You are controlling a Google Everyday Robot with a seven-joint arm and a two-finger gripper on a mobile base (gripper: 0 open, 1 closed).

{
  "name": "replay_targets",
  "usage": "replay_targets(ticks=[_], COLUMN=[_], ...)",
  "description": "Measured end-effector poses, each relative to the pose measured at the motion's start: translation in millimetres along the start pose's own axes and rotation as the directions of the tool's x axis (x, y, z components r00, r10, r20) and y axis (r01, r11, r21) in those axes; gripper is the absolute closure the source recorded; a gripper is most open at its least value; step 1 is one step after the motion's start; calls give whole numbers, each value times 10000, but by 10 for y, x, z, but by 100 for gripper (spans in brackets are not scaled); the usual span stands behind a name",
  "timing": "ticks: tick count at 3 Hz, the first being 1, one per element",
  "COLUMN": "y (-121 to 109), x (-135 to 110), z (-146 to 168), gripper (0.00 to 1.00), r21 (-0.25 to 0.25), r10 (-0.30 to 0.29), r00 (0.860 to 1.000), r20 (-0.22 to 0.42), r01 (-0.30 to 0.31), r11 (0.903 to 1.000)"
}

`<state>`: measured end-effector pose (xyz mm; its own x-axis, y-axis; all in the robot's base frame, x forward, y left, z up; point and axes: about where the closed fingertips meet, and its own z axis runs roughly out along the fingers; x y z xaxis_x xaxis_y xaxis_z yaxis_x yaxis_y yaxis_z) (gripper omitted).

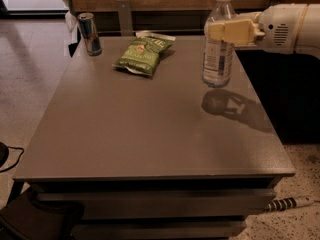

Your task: Place blue plastic bottle upright

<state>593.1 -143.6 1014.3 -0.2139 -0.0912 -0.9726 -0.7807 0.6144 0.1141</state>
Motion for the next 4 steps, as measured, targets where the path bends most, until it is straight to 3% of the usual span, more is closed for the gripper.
replay_targets(ticks=[1, 2, 4], y=[206, 323, 442], x=[102, 267, 484], z=[-25, 18, 105], gripper=[100, 100, 100], r21=[-43, 66, -25], r10=[-1143, -1533, -1600], r00=[9926, 9854, 9819], r20=[418, 746, 1015], r01=[1145, 1532, 1610], r11=[9934, 9882, 9869])
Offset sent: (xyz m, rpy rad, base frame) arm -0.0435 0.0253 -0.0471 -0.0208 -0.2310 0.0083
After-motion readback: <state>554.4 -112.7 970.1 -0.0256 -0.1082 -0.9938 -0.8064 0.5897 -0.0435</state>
